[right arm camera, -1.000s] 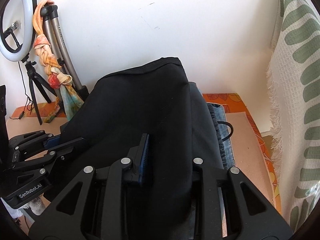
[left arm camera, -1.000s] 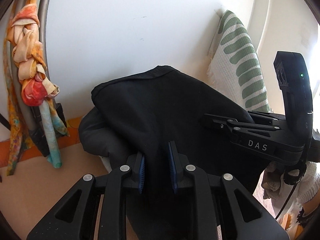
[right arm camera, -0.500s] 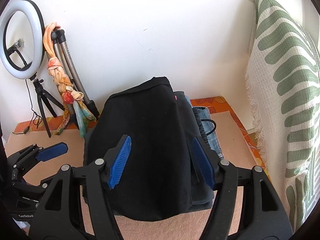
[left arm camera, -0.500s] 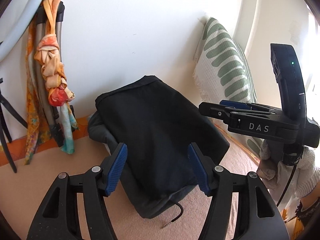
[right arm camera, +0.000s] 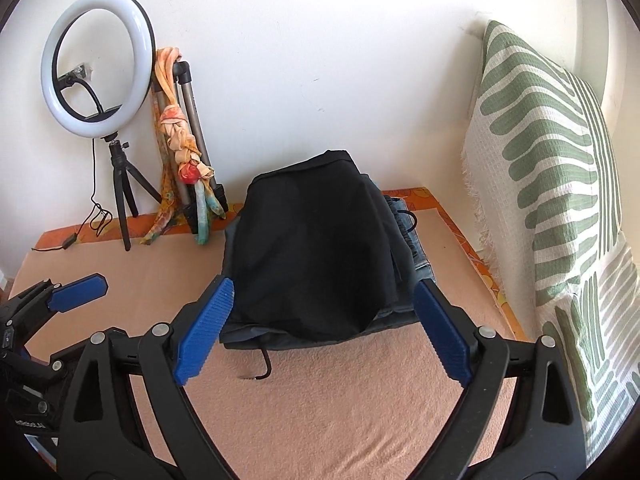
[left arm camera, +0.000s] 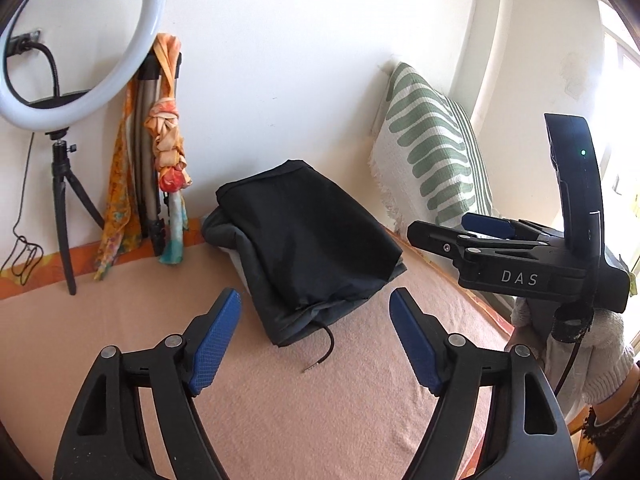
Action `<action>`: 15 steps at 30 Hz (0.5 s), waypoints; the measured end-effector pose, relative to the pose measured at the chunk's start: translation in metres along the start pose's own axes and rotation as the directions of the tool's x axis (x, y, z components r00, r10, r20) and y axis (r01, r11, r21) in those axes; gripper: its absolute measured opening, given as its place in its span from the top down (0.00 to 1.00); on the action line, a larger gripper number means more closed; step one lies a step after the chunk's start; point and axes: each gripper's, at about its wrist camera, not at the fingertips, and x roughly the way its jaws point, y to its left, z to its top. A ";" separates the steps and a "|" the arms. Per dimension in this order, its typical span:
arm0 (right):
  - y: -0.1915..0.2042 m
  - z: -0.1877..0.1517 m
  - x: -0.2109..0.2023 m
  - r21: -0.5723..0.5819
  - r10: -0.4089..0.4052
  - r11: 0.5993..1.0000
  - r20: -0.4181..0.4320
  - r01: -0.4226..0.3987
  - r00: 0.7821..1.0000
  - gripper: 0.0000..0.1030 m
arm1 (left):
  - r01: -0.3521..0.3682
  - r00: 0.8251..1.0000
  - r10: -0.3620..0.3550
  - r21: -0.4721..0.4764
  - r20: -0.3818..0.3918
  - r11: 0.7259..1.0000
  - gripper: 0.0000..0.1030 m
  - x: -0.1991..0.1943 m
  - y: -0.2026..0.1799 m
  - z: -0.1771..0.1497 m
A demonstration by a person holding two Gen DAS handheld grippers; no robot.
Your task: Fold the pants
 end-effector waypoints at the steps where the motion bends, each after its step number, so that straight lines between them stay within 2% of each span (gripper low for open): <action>1: 0.003 -0.004 -0.007 0.005 -0.009 1.000 0.007 0.009 1.000 0.02 | -0.009 1.000 0.009 -0.001 0.004 1.000 0.24 -0.008 -0.001 -0.004; 8: 0.027 -0.036 -0.051 0.006 -0.050 0.999 0.016 0.050 0.999 0.00 | -0.059 0.997 0.060 -0.033 0.049 0.998 0.19 -0.061 -0.006 -0.029; 15: 0.046 -0.063 -0.088 0.018 -0.039 0.999 0.050 0.038 0.998 0.00 | -0.094 0.994 0.095 -0.011 0.060 0.995 0.16 -0.094 -0.016 -0.051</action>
